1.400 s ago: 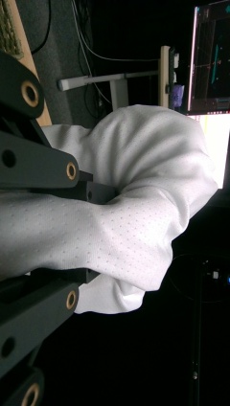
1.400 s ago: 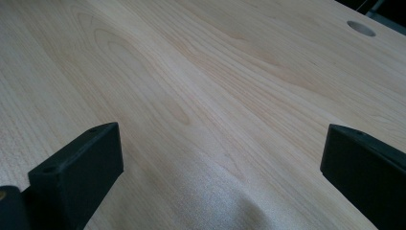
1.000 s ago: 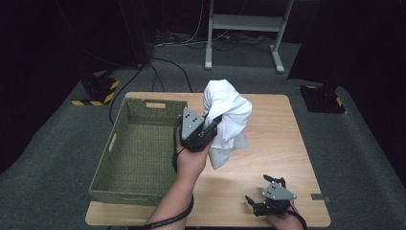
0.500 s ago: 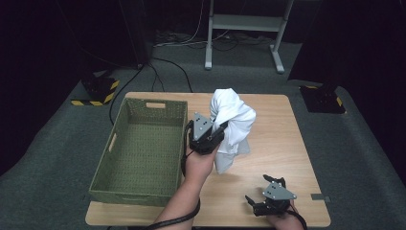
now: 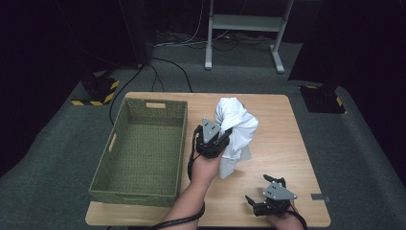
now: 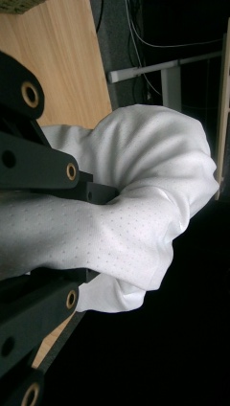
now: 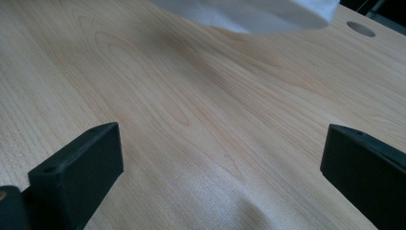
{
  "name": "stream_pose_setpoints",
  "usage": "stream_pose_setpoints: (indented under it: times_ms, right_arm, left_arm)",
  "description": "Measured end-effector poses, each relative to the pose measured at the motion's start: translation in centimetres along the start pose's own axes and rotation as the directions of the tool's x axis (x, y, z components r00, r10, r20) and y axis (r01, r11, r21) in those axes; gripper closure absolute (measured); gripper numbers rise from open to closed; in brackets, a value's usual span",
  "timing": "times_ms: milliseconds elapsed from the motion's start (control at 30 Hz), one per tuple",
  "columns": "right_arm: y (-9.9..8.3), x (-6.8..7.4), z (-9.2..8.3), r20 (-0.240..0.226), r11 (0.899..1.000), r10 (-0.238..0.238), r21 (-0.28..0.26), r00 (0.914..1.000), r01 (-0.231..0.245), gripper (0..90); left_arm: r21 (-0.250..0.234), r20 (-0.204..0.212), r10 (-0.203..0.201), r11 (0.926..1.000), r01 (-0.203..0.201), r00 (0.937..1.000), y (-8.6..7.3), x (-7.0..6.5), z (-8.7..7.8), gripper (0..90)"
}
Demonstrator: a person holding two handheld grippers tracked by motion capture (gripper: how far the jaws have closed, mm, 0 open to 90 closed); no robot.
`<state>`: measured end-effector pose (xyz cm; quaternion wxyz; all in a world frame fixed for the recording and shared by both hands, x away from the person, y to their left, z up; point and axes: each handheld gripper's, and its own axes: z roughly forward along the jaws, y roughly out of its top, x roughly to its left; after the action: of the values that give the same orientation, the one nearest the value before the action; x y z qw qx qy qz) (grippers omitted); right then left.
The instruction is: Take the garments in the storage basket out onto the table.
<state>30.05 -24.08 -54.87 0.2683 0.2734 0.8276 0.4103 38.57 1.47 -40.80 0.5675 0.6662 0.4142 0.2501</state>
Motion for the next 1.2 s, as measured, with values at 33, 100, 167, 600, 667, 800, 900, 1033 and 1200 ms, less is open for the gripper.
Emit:
stream_pose_setpoints:
  times_ms: [33, 100, 167, 600, 667, 800, 900, 1033, 1200]
  right_arm:
    - [0.0, 0.0, 0.0, 0.0, 1.0, 0.0, -0.001, 1.0, 0.0, 0.2]
    - [0.0, 0.0, 0.0, -0.001, 1.0, 0.003, 0.0, 1.0, -0.003, 0.2]
    - [0.0, 0.0, 0.0, -0.002, 1.0, 0.003, 0.0, 1.0, -0.003, 0.2]
    - [0.0, 0.0, 0.0, -0.003, 1.0, 0.004, -0.003, 1.0, -0.004, 0.2]
    - [0.0, 0.0, 0.0, -0.002, 1.0, 0.004, -0.003, 1.0, -0.004, 0.2]
    - [0.0, 0.0, 0.0, -0.002, 1.0, 0.003, -0.004, 1.0, -0.003, 0.2]
    - [0.0, 0.0, 0.0, -0.003, 1.0, 0.004, -0.003, 1.0, -0.004, 0.2]
    - [0.0, 0.0, 0.0, -0.003, 1.0, 0.004, -0.003, 1.0, -0.004, 0.2]
    - [0.0, 0.0, 0.0, -0.003, 1.0, 0.004, -0.004, 1.0, -0.004, 0.2]
  left_arm:
    - [0.003, 0.0, -0.002, 1.0, 0.002, 1.0, -0.1, 0.0, 0.1, 73.2]
    - [0.009, -0.001, -0.004, 0.9999, 0.004, 1.0, -0.3, 0.0, 0.4, 73.2]
    - [0.016, -0.001, -0.005, 0.9999, 0.005, 1.0, -0.6, 0.0, 0.7, 73.2]
    - [0.06, -0.01, -0.013, 0.9981, 0.013, 0.9999, -2.1, 0.2, 1.9, 73.2]
    - [0.063, -0.013, -0.013, 0.9979, 0.014, 0.9998, -2.2, 0.2, 2.1, 73.1]
    - [0.075, -0.016, -0.013, 0.9971, 0.014, 0.9998, -2.6, 0.3, 2.4, 73.1]
    - [0.089, -0.019, -0.014, 0.9959, 0.015, 0.9997, -3.1, 0.3, 2.7, 73.1]
    - [0.107, -0.021, -0.015, 0.9941, 0.017, 0.9997, -3.6, 0.4, 3.1, 73.1]
    - [0.126, -0.025, -0.019, 0.9918, 0.022, 0.9995, -4.2, 0.5, 3.5, 73.1]
